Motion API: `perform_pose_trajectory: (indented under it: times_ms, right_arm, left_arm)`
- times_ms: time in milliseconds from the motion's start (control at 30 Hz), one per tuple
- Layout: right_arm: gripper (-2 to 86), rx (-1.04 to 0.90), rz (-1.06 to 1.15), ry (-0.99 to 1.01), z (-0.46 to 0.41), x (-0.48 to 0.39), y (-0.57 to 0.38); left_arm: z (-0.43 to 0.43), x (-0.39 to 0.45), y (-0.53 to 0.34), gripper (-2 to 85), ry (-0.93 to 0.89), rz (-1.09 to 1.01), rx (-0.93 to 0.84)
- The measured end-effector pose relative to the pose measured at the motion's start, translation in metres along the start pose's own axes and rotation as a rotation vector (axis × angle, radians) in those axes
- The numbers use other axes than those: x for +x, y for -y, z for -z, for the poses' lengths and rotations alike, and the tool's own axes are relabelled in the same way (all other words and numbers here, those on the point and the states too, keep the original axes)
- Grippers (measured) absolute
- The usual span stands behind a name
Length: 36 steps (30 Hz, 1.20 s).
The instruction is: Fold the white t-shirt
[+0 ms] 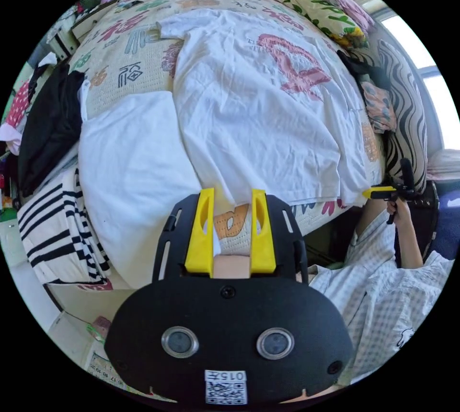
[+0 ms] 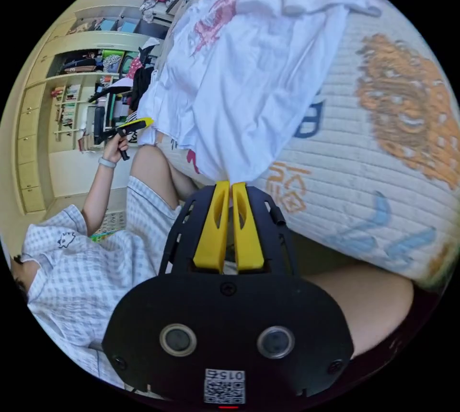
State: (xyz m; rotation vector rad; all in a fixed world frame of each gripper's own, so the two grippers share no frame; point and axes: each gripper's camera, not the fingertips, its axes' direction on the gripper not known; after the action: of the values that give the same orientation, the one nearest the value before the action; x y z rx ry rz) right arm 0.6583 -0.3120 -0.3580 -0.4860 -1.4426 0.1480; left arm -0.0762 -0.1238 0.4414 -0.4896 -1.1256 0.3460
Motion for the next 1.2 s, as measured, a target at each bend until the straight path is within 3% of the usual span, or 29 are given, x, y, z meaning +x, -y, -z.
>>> perform_pose_trajectory:
  times_ms: [100,267,400,633,767,933,1000,1200]
  right_arm:
    - [-0.1,0.082,-0.017,-0.158,0.057,0.012,-0.022]
    - [-0.2,0.181,-0.097,-0.204,0.133,0.047,-0.056]
    - [-0.2,0.212,-0.115,-0.123,0.157,0.071,-0.057]
    - [0.0,0.116,-0.071,-0.253,0.159,0.073,-0.037]
    - [0.2,0.079,-0.052,-0.281,0.164,0.074,-0.035]
    - [1.1,-0.158,-0.045,-0.377,0.144,0.087,-0.024]
    - [2.0,-0.171,-0.037,-0.376,0.145,0.091,-0.022]
    - [5.3,0.101,0.003,-0.356,0.213,0.098,-0.019]
  left_arm:
    - [0.007,0.023,0.015,12.6,0.083,-0.069,-0.012]
    - [-0.01,0.058,0.044,12.9,0.087,-0.139,-0.082]
    - [-0.037,0.082,0.072,12.5,0.071,-0.144,-0.194]
    - [-0.048,0.106,0.104,1.2,0.055,-0.158,-0.281]
    - [-0.029,0.125,0.084,0.5,0.076,-0.219,-0.294]
    - [-0.041,0.132,0.081,2.0,0.058,-0.194,-0.352]
    - [-0.044,0.133,0.085,4.5,0.051,-0.162,-0.365]
    - [0.001,0.15,0.095,8.8,0.144,-0.108,-0.248]
